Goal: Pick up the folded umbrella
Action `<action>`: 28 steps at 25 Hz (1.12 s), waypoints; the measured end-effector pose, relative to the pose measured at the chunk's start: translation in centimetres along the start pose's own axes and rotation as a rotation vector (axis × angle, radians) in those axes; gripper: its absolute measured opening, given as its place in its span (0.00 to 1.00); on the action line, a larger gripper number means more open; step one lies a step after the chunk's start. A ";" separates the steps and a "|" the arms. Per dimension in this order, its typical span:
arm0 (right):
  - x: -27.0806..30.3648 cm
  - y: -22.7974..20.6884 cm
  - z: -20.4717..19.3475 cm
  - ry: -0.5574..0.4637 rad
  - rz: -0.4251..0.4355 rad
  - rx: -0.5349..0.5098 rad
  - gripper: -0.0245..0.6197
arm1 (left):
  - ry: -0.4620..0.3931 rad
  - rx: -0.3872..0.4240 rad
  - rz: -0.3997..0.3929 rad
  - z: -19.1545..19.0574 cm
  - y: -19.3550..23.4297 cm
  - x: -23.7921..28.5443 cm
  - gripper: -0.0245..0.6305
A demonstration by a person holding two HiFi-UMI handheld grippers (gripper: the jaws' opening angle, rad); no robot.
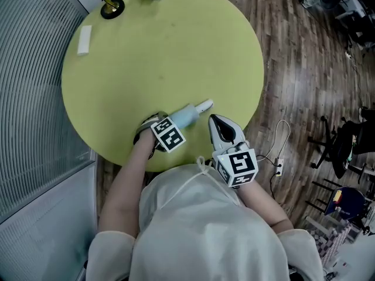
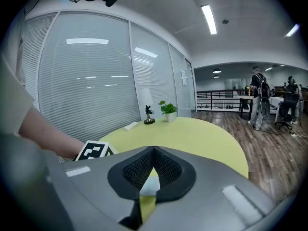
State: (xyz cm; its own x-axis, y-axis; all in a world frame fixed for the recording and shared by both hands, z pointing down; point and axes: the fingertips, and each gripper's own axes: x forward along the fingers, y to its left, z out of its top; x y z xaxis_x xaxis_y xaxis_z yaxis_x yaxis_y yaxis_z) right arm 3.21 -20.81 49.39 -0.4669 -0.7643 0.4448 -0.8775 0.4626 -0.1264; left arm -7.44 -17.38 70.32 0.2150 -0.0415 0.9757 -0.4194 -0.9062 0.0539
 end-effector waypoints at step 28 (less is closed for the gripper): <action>-2.2 -1.1 -0.1 0.002 -0.003 0.009 0.04 | -0.016 -0.075 0.132 -0.5 -1.9 -1.5 0.50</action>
State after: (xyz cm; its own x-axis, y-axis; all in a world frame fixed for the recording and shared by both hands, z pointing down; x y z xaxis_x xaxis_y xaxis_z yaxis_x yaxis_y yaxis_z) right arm 5.25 -19.58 48.60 -0.4638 -0.7651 0.4467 -0.8800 0.4561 -0.1324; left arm -7.41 -15.39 68.84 0.1673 -0.1650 0.9720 -0.5094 -0.8586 -0.0580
